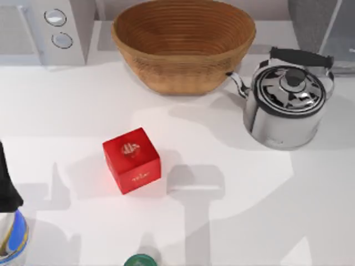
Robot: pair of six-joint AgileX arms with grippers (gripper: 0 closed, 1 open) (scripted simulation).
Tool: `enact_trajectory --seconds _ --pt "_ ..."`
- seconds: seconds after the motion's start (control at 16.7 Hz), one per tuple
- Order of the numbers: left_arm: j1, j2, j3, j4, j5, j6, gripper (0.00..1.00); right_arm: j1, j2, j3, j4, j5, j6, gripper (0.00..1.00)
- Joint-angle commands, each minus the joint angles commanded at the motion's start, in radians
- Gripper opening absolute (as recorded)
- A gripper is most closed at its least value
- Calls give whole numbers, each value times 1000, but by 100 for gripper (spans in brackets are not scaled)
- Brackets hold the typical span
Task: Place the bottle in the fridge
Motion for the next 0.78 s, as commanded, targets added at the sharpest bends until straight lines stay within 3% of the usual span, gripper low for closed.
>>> enact_trajectory --seconds 0.24,0.54,0.78 --pt "0 0 0 0 0 0 100 19 95 177 -95 19 2 1" --pt "0 0 0 0 0 0 100 23 111 203 -113 23 3 1" --pt "0 0 0 0 0 0 100 23 111 203 -113 23 3 31"
